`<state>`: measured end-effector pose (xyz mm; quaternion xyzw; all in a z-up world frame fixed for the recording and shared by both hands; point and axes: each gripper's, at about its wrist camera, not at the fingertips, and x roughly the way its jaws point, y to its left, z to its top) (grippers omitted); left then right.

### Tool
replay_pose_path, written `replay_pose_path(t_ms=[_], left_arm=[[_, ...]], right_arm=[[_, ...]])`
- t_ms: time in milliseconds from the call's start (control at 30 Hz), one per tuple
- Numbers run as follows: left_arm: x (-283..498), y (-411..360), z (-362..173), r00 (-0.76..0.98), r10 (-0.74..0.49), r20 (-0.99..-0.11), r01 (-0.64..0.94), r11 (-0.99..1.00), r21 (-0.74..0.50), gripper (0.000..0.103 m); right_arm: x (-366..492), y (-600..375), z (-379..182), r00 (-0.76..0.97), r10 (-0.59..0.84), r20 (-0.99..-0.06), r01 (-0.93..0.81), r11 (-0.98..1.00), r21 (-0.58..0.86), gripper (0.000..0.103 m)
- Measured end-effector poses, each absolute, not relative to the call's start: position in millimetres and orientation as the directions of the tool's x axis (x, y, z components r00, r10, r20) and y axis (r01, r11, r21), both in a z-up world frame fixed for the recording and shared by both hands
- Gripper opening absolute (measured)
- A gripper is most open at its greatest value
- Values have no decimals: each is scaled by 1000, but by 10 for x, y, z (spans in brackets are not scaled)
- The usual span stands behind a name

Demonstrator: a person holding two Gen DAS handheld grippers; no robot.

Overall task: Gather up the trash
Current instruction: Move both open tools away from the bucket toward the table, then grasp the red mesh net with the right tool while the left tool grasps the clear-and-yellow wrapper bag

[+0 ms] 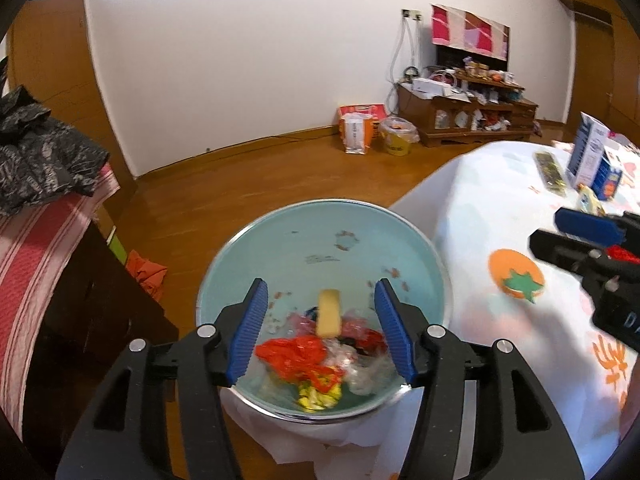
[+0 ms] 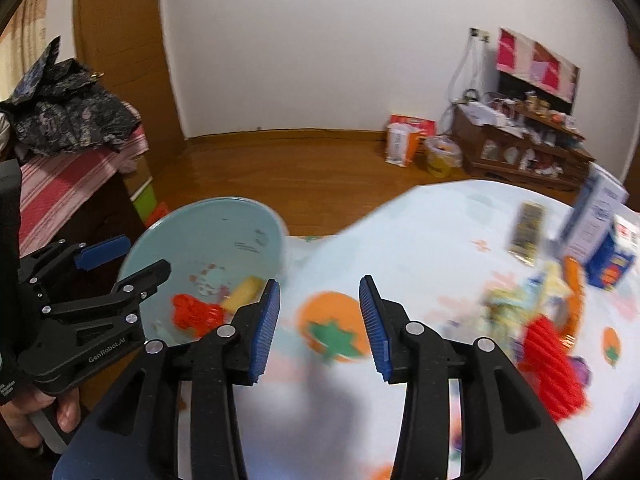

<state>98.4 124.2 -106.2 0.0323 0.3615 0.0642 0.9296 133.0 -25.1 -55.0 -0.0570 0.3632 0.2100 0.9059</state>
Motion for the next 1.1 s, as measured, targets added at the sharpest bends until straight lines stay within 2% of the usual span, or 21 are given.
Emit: replay_pose_path(t_ms=[300, 433, 733, 800, 833, 967, 1100], left_arm=[[964, 680, -1165, 733, 49, -678, 35, 993, 109, 57], [986, 430, -1182, 739, 19, -673, 75, 991, 110, 63], [1196, 107, -1226, 725, -31, -688, 126, 988, 88, 64], [1226, 72, -1219, 725, -34, -687, 131, 987, 89, 64], [1241, 57, -1214, 726, -37, -687, 133, 987, 88, 64], [1272, 32, -1173, 726, -49, -686, 140, 987, 78, 64], [1294, -19, -1095, 730, -63, -680, 148, 987, 67, 64]], right_arm=[[1157, -1475, -477, 723, 147, -675, -184, 983, 17, 43], [1135, -1865, -513, 724, 85, -684, -99, 995, 19, 43], [1303, -1709, -778, 666, 77, -742, -85, 996, 28, 43], [1341, -1700, -842, 652, 78, -754, -84, 996, 30, 37], [1335, -1700, -866, 644, 82, -761, -85, 996, 35, 22], [1295, -1762, -858, 647, 92, -757, -96, 995, 39, 19], [1190, -1898, -634, 713, 93, -695, -75, 996, 57, 19]])
